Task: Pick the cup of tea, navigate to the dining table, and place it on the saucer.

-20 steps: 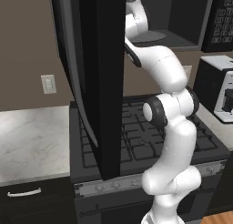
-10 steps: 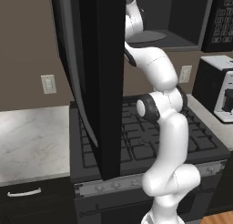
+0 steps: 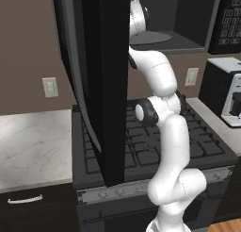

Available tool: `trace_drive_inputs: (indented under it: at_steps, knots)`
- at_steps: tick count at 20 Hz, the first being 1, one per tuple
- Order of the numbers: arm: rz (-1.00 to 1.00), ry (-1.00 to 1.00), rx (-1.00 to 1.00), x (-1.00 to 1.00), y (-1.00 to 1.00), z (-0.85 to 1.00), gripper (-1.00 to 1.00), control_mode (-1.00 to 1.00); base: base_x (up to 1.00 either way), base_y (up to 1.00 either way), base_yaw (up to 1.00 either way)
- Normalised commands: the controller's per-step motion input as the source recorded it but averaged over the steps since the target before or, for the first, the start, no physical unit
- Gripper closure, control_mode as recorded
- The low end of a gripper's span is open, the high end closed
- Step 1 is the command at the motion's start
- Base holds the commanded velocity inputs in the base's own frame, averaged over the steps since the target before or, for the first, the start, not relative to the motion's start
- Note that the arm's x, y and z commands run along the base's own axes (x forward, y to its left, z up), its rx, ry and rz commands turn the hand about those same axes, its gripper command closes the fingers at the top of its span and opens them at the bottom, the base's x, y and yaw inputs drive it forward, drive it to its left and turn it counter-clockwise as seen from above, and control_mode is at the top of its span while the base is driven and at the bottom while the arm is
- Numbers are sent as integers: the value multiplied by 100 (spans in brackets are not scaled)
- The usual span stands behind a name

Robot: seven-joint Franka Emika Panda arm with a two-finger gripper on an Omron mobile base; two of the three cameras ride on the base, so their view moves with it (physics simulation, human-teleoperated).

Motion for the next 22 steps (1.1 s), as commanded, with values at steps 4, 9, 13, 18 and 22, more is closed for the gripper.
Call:
trace_drive_inputs:
  at_steps: [4, 9, 13, 18, 22]
  knots:
    - [0, 0, 0, 1, 0, 0, -100, -100, 0, 0, 0]
    - [0, 0, 0, 12, 0, -1, -100, -100, 0, 0, 0]
    - [0, 0, 0, 25, 0, -7, -100, -100, 0, 0, 0]
    - [0, 0, 0, 14, 0, 0, 100, -100, 0, 0, 0]
    - [0, 0, 0, 0, 0, 0, 100, -100, 0, 0, 0]
